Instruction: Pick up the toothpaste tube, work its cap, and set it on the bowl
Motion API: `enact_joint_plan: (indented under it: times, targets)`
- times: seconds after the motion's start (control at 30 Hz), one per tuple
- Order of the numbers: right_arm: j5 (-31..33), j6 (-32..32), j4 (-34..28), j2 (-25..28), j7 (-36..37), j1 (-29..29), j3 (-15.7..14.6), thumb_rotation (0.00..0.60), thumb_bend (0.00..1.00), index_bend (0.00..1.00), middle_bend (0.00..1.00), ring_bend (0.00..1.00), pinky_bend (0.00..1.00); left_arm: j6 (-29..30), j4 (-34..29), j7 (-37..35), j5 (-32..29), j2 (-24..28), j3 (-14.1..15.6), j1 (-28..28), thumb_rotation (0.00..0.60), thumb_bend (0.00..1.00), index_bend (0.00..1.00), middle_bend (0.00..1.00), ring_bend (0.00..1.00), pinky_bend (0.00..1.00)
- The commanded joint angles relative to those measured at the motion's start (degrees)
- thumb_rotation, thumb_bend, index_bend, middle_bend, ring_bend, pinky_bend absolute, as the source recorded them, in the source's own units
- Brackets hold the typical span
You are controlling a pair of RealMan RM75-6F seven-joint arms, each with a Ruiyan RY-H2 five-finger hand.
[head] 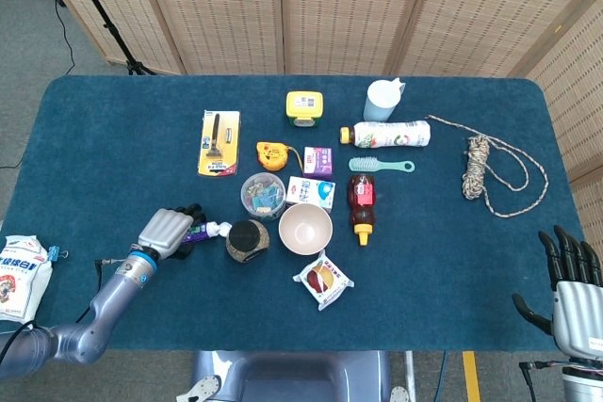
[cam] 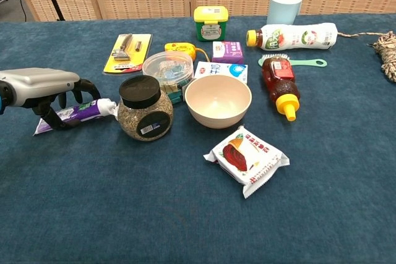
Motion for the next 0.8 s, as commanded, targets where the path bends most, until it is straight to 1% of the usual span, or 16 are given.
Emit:
enact_joint_plan:
  times: [0.03, 0.27, 0.63, 0.8]
  targets:
    - [0.0, 0.1, 0.0, 0.0, 0.1, -0.1, 0.0, 0.600, 0.22, 0.00, 0.00, 0.00, 0.00, 1.6, 1.0, 0.6, -0.8, -1.3, -0.4, 0.5, 0.574, 0.43, 0.26, 0.17, 0.23, 0.34]
    - [0.3, 0.1, 0.3, -0.1, 0.4, -0.2, 0.1, 0.600, 0.22, 0.00, 0.00, 0.00, 0.00, 2.3, 1.0, 1.0, -2.0, -2.5, -1.3, 0.8, 0.574, 0.43, 0.26, 0.17, 0.23, 0.34]
    - [0.7, 0.0, 0.9, -0.1, 1.3, -0.2, 0.3, 0.600, 0.22, 0.00, 0.00, 0.00, 0.00, -0.5, -0.2, -1.1, -0.8, -1.4, -1.8, 0.3, 0.574, 0.43, 0.25, 0.17, 0.23, 0.34]
    - [0.8, 0.0, 1.0, -0.1, 1.5, -0.2, 0.4, 0.600, 0.22, 0.00, 0.00, 0.00, 0.00, -1.3, 0.2, -1.6, -0.3, -1.3, -1.7, 0.1, 0.600, 0.45, 0.26, 0.17, 0.23, 0.34]
